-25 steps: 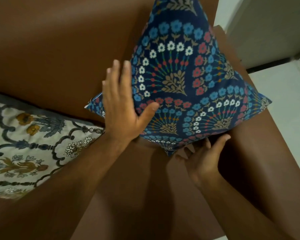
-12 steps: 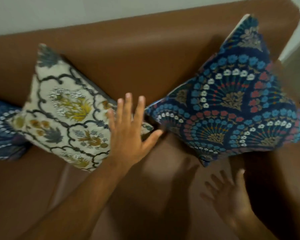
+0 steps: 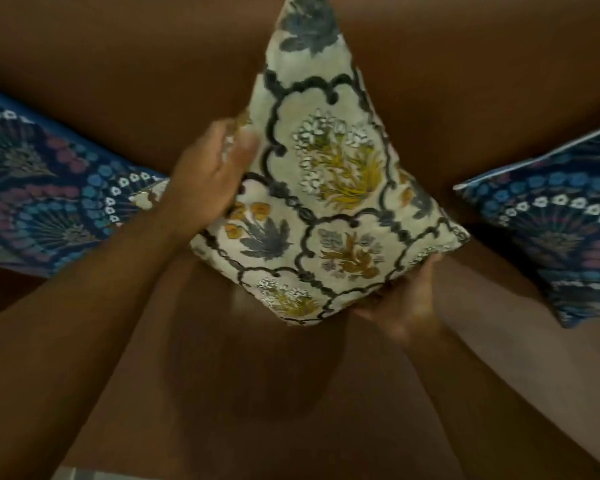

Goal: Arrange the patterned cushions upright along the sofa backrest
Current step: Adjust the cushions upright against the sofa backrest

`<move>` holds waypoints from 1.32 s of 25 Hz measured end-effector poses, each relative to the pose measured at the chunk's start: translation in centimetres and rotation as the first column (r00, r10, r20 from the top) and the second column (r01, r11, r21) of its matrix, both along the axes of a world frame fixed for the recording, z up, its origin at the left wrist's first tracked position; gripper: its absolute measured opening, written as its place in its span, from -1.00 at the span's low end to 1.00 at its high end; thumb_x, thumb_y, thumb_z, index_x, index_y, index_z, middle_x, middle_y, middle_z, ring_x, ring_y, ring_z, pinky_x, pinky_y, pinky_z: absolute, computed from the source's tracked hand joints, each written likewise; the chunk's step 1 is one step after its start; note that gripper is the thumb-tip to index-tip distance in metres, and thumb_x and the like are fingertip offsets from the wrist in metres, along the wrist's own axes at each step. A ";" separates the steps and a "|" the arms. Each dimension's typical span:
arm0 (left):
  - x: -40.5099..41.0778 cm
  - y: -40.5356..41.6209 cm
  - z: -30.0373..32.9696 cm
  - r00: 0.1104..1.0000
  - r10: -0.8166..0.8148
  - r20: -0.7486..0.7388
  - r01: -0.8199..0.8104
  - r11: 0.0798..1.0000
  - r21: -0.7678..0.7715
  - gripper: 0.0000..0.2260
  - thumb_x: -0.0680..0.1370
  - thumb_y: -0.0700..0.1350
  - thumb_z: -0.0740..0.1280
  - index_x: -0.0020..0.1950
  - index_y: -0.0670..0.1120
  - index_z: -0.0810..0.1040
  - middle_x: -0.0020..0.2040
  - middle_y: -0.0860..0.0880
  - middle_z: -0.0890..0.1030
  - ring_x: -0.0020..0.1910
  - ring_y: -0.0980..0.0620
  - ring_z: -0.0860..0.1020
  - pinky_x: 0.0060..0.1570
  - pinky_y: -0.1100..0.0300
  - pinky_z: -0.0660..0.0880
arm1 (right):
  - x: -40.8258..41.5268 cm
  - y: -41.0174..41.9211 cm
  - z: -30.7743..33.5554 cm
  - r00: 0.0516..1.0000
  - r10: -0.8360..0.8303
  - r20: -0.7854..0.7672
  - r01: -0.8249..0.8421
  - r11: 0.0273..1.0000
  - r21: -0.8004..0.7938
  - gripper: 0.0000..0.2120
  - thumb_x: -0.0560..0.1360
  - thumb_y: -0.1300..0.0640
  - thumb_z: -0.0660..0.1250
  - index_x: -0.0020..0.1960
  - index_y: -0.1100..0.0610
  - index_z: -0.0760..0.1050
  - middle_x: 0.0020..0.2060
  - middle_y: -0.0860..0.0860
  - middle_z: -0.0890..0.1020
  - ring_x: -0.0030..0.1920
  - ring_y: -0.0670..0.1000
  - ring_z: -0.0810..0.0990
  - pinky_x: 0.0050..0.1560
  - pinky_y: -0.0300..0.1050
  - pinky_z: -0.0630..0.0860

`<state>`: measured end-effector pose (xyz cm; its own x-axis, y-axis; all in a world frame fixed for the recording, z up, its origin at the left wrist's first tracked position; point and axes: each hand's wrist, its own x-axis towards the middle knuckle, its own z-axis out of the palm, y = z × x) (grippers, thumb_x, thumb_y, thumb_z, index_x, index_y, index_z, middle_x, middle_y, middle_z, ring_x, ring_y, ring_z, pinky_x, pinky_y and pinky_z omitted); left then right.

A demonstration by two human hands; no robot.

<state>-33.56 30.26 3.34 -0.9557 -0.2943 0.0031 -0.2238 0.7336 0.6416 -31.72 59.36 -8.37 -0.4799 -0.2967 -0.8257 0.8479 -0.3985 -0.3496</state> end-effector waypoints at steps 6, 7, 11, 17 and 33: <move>0.2 1.2 -0.8 0.976 0.044 -0.215 0.005 0.975 0.221 -0.44 0.54 0.47 0.03 0.18 0.08 0.51 -0.09 0.26 0.63 -0.06 0.31 0.61 -0.12 0.21 0.55 | 0.5 1.4 1.8 0.957 -0.046 -0.286 0.073 0.994 0.084 -0.01 0.16 -0.71 0.01 0.43 -0.21 0.42 0.39 -0.04 0.55 0.31 0.15 0.57 0.11 0.43 0.53; 0.1 1.6 -0.9 0.973 0.058 -0.222 -0.004 0.972 0.235 -0.41 0.53 0.49 0.03 0.21 0.09 0.51 -0.08 0.29 0.64 -0.03 0.34 0.61 -0.12 0.28 0.54 | -0.2 2.1 2.0 0.944 -0.047 -0.327 0.084 0.991 0.100 -0.05 0.19 -0.70 -0.01 0.40 -0.24 0.45 0.36 -0.07 0.58 0.29 0.14 0.58 0.07 0.42 0.55; -1.0 2.7 -1.9 0.970 0.082 -0.228 -0.022 0.967 0.255 -0.33 0.50 0.50 0.01 0.27 0.04 0.50 -0.03 0.21 0.62 0.00 0.35 0.59 -0.10 0.32 0.53 | -3.0 2.2 2.2 0.941 0.003 -0.339 0.059 0.984 0.170 -0.10 0.28 -0.65 -0.16 0.39 -0.23 0.46 0.35 -0.07 0.58 0.34 0.17 0.53 0.15 0.47 0.49; -0.3 2.1 -2.1 0.969 0.033 -0.247 0.029 0.969 0.244 -0.26 0.53 0.48 0.03 0.41 -0.07 0.42 0.22 0.01 0.60 0.21 0.12 0.58 0.13 0.04 0.58 | -0.4 2.0 1.1 0.953 -0.087 -0.290 0.163 0.954 0.251 -0.13 0.40 -0.57 -0.21 0.36 -0.09 0.48 0.32 0.06 0.55 0.22 0.17 0.56 0.18 0.20 0.48; 15.7 -36.8 4.0 0.979 0.121 -0.163 -0.187 0.846 -0.499 -0.20 0.59 0.38 0.14 0.65 -0.08 0.04 0.64 -0.22 0.14 0.62 -0.26 0.09 0.57 -0.29 0.01 | 13.9 -36.9 0.3 0.978 0.189 -0.090 -0.163 0.957 0.242 -0.49 0.53 -0.34 0.16 0.37 -0.12 0.48 0.23 -0.03 0.65 0.14 0.03 0.63 0.21 0.14 0.52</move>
<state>-17.88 -6.56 7.34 -0.8805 -0.3630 0.3050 -0.3070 0.9267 0.2167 -17.86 22.47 -8.06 -0.5296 -0.1918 -0.8263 0.8480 -0.1431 -0.5103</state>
